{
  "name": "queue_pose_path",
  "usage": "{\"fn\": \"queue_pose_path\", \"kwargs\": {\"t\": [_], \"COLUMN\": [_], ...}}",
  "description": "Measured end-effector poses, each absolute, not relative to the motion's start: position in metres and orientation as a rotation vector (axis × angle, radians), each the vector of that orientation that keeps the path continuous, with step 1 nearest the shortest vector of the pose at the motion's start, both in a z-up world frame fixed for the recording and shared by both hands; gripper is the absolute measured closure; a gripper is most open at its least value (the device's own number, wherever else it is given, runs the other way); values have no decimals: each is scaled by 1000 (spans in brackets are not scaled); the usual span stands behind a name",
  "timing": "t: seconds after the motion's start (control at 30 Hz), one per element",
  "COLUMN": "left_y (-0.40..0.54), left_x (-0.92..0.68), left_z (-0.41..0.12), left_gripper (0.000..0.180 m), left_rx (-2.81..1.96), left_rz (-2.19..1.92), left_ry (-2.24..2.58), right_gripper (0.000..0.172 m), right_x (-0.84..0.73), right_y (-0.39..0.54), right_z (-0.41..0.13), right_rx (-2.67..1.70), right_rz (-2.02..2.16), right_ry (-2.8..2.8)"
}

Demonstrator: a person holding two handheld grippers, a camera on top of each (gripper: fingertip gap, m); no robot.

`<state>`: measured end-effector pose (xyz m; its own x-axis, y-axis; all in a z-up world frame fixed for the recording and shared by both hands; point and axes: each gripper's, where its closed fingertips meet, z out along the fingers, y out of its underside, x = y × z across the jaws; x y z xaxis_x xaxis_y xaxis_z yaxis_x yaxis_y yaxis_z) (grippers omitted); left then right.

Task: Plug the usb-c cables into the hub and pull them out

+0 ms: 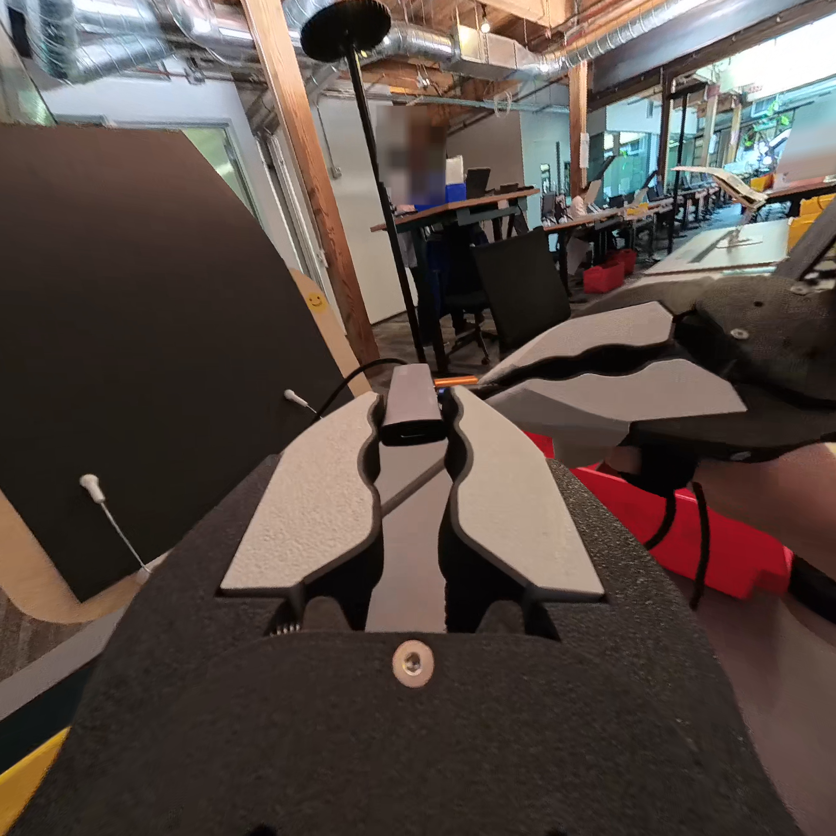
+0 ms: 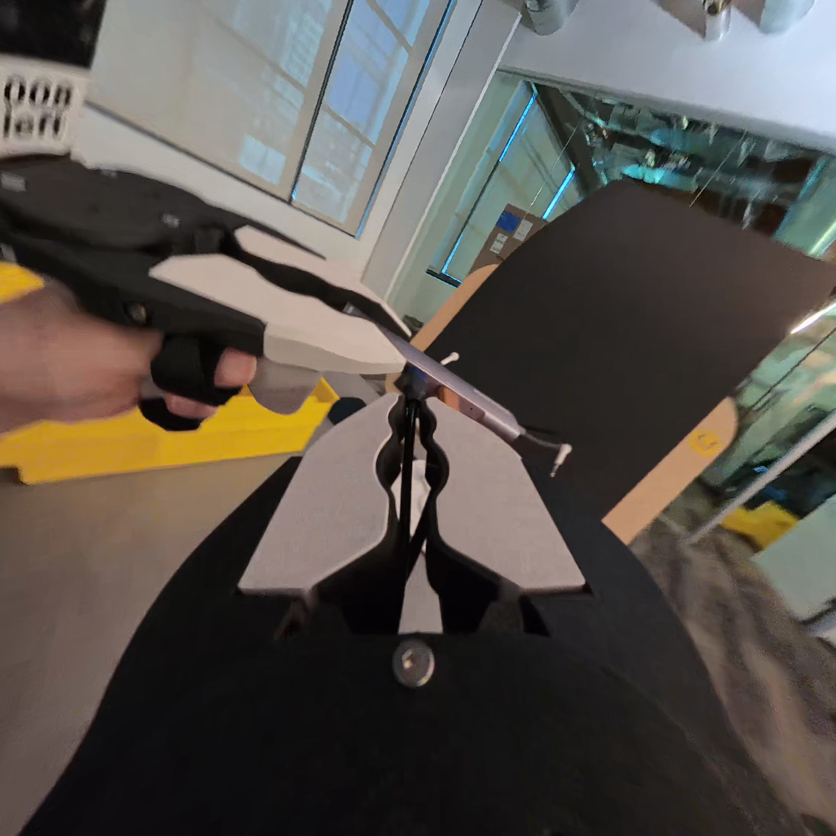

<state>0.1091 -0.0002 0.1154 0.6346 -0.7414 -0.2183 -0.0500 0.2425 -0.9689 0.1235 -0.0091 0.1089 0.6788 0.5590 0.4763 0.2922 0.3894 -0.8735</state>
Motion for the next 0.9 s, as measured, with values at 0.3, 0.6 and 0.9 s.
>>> {"fn": "queue_pose_path", "kwargs": {"t": [0.3,0.6,0.9], "left_y": [-2,-4,-14], "left_x": [108,106,101], "left_z": [121,123,132], "left_gripper": [156,156,156], "left_rx": [-1136,-1111,-1037], "left_rz": [-394,-381,-342], "left_ry": [717,720,692], "right_gripper": [166,166,165], "right_x": [123,119,112], "right_y": [-6,-9,-17], "right_z": [108,106,110], "right_rx": [-1264,-1290,-1272], "right_rz": [538,744,861], "right_ry": [-727,-695,-675]}}
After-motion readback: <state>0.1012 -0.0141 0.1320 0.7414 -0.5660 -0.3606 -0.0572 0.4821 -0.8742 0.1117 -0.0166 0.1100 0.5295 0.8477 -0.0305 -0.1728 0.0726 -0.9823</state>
